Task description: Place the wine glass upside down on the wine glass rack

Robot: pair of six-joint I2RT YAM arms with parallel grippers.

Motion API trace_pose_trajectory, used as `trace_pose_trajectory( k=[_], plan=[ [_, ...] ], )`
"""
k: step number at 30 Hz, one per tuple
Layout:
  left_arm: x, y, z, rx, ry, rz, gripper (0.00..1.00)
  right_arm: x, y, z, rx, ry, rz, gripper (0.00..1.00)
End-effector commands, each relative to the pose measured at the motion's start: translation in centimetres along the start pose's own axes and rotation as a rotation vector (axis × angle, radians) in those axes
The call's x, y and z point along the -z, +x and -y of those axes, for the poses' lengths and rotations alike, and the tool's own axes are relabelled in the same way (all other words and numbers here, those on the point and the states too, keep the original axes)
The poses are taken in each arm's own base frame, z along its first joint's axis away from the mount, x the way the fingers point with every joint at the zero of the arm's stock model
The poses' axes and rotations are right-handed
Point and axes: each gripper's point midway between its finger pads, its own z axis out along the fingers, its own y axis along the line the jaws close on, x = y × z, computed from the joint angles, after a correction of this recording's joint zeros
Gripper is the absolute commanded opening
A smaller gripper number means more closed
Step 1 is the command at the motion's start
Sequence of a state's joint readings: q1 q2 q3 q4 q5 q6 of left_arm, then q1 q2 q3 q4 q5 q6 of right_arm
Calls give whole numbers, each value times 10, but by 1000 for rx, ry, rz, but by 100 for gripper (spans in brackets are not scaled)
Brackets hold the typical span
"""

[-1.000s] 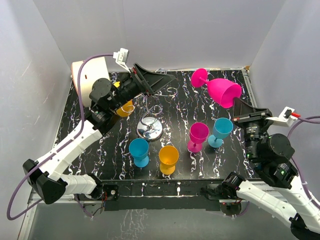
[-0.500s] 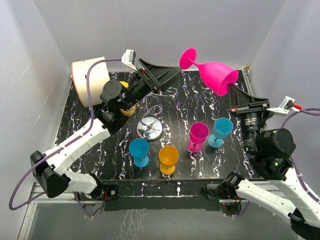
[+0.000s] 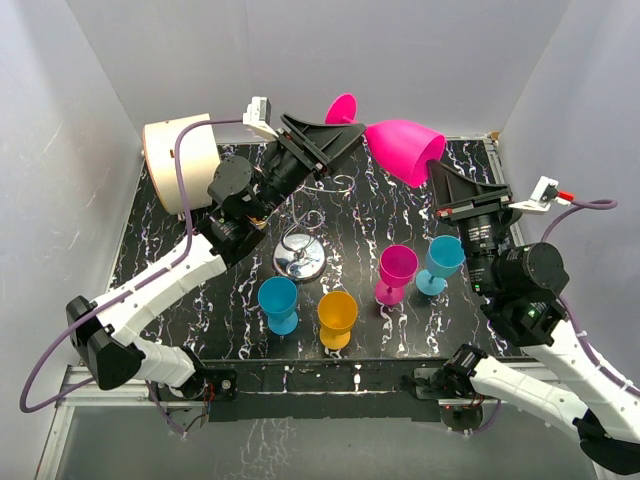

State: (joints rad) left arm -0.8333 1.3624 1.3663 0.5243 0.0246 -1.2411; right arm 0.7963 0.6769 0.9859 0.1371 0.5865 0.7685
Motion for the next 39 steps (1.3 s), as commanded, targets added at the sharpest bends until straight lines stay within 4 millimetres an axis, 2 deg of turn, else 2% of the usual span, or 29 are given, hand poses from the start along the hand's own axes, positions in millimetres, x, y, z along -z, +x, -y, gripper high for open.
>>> trace_pose_trajectory(
  k=[1, 9, 15, 18, 26, 31, 33, 34, 35, 36, 39],
  plan=[
    [7, -26, 49, -49, 96, 87, 56, 2, -15, -33, -77, -118, 14, 0],
    [10, -41, 67, -50, 160, 167, 48, 5, 10, -50, -50, -217, -102, 0],
    [19, -56, 87, -87, 213, 230, 35, 14, 34, -55, -16, -303, -192, 0],
    [25, -60, 91, -99, 224, 254, 28, 17, 38, -56, -11, -327, -212, 0],
    [31, -66, 98, -158, 246, 290, 2, 16, 48, -54, 14, -324, -248, 0],
    [32, -69, 98, -169, 246, 304, 0, 16, 52, -50, 24, -310, -260, 1],
    [33, -70, 98, -184, 247, 312, 0, 16, 52, -49, 40, -310, -263, 18],
    [34, -71, 98, -196, 247, 320, 0, 17, 54, -47, 49, -303, -272, 32],
    [37, -72, 99, -213, 248, 328, 0, 18, 54, -43, 56, -289, -277, 41],
    [39, -74, 99, -234, 249, 337, 0, 18, 55, -39, 60, -270, -278, 48],
    [46, -77, 101, -317, 244, 355, 0, 23, 59, -18, 83, -199, -294, 57]
  ],
)
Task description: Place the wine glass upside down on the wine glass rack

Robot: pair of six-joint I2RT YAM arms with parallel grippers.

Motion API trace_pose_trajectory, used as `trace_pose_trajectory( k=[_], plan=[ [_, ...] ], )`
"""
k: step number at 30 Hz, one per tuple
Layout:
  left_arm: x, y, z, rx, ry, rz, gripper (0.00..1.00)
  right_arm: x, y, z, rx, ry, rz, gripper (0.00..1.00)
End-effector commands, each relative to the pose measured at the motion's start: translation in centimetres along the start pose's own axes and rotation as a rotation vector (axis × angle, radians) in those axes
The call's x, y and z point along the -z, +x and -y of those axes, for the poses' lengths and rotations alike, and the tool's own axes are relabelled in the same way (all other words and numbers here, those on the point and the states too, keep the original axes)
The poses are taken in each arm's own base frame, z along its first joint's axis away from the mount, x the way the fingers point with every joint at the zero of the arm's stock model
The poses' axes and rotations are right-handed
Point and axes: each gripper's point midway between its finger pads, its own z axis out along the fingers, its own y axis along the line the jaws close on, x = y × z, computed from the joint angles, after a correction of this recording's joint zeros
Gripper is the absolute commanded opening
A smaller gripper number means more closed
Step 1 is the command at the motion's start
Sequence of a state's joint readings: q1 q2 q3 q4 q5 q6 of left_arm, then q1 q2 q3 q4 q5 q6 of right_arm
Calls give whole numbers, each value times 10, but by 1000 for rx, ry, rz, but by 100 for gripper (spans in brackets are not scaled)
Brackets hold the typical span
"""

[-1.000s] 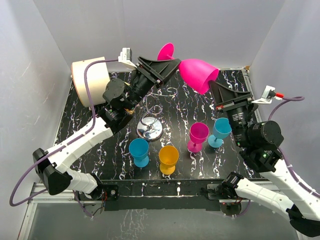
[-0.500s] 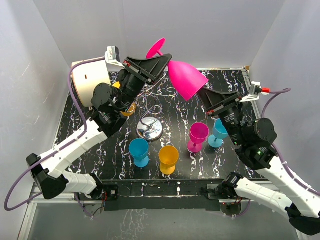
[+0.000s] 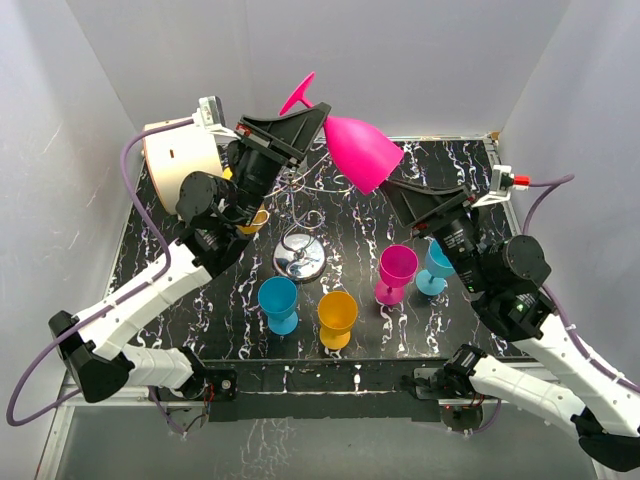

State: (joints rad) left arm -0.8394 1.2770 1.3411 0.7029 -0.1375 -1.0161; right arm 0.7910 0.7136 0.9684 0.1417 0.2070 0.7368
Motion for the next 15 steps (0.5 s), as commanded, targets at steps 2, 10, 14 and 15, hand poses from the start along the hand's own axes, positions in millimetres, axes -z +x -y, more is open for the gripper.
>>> trace_pose_trajectory(
  k=[2, 10, 14, 15],
  plan=[
    [16, -43, 40, -155, 87, 121, 0, 18, 6, 23, 29, 97, -33, 61],
    [41, -54, 44, -428, 67, 91, 0, 48, 21, 53, 68, 227, -130, 66],
    [58, -57, 35, -526, 7, 51, 0, 49, 18, 45, 70, 206, -139, 66],
    [62, -57, 34, -554, -4, 36, 0, 48, 17, 42, 70, 197, -140, 67]
  ],
)
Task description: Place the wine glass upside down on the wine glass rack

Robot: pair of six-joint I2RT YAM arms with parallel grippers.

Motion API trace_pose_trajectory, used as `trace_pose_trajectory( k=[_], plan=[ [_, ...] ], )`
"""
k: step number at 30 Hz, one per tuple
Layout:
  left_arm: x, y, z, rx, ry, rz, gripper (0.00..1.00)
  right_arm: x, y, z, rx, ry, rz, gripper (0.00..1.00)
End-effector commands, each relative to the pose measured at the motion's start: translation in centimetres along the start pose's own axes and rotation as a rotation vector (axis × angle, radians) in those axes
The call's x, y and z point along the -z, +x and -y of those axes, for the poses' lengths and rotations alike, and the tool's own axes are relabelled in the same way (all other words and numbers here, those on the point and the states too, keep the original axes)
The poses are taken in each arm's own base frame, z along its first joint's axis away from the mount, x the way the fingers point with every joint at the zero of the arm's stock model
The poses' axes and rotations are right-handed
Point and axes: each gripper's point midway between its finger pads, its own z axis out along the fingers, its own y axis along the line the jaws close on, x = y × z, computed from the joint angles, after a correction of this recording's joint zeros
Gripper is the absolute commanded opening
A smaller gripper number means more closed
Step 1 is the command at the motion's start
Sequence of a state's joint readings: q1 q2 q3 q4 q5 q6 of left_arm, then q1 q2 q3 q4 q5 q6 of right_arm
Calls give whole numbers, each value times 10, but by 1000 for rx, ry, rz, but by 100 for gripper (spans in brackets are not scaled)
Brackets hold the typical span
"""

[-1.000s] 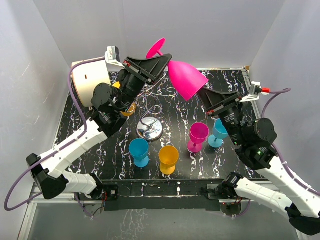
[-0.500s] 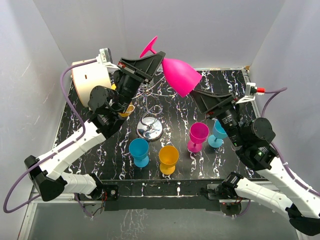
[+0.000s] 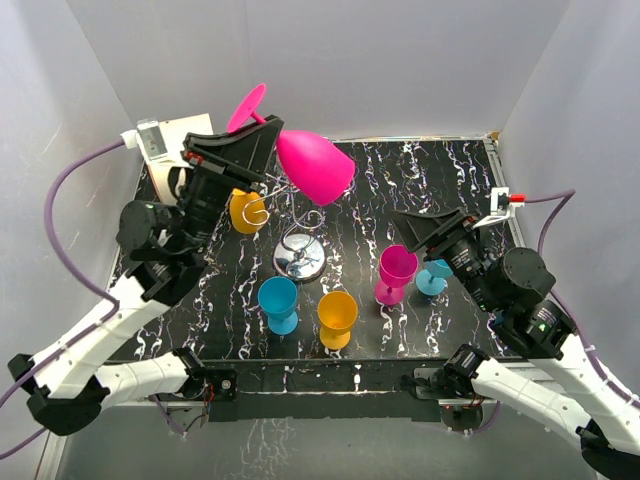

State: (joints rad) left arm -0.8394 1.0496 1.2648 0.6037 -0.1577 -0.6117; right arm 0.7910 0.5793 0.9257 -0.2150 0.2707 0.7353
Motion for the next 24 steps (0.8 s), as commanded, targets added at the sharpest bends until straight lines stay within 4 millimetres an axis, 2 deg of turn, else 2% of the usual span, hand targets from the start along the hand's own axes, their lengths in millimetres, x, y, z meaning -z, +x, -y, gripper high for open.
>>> trace_pose_trajectory(
  k=[1, 6, 12, 17, 21, 24],
  plan=[
    [18, -13, -3, -168, -29, -37, 0, 3, -11, -15, 7, -35, 3, 67],
    [35, -4, 0, -292, -8, -188, 0, -7, -9, -35, 10, -108, -28, 67],
    [75, 21, -9, -495, 71, -371, 0, -18, -11, -66, 0, -203, -69, 67],
    [98, 21, -9, -588, 124, -410, 0, -28, -7, -93, -25, -312, -109, 67],
    [109, 15, -25, -664, 70, -399, 0, -42, 0, -115, -30, -385, -171, 67],
    [118, 12, -47, -715, -25, -393, 0, -50, 7, -134, -49, -460, -223, 67]
  ],
)
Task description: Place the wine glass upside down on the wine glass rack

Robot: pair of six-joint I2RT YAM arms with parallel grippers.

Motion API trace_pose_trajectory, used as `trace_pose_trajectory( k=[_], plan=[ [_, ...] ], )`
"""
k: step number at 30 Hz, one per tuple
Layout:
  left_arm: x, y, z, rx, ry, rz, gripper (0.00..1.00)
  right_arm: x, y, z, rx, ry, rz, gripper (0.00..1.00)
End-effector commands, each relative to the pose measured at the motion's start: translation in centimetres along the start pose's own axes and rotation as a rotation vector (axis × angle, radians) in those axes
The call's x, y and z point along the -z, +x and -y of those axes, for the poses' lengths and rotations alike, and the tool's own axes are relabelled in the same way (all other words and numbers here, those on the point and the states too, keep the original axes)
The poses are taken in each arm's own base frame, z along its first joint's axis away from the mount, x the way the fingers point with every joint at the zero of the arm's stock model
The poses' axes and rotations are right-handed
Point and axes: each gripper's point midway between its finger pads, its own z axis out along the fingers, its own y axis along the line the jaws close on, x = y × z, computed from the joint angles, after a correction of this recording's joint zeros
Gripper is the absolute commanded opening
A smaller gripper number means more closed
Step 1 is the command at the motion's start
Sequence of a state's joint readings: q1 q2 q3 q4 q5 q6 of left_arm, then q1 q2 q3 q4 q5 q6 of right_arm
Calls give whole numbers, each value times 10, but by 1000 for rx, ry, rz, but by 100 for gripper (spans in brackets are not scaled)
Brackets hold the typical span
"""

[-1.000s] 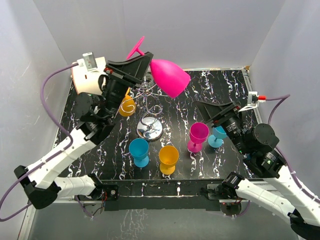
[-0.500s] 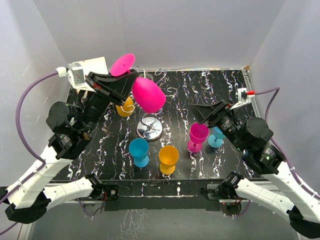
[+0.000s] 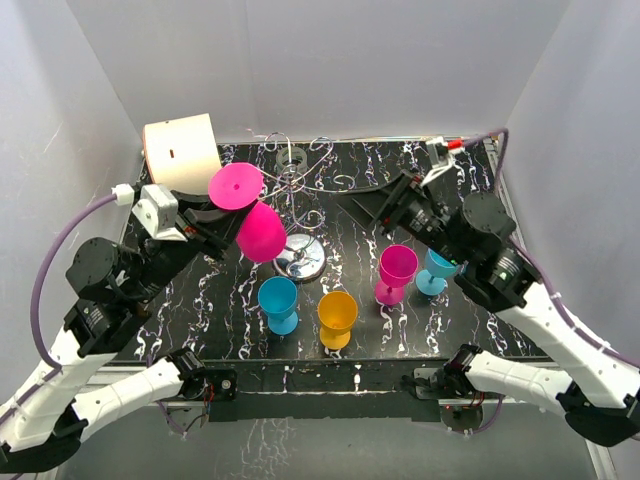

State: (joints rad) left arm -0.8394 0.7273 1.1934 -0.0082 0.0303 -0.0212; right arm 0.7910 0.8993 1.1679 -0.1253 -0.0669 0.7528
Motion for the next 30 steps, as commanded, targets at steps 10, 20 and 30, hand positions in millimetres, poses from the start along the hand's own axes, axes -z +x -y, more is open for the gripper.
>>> trace_pose_trajectory(
  k=[10, 20, 30],
  plan=[
    [32, 50, -54, -129, -278, -82, 0, -62, -6, -80, -198, -386, -87, 62],
    [41, 40, -56, -153, -288, -58, 0, -80, 10, -96, -269, -485, -141, 61],
    [70, 8, -58, -167, -308, -37, 0, -81, 14, -111, -262, -513, -145, 61]
  ],
)
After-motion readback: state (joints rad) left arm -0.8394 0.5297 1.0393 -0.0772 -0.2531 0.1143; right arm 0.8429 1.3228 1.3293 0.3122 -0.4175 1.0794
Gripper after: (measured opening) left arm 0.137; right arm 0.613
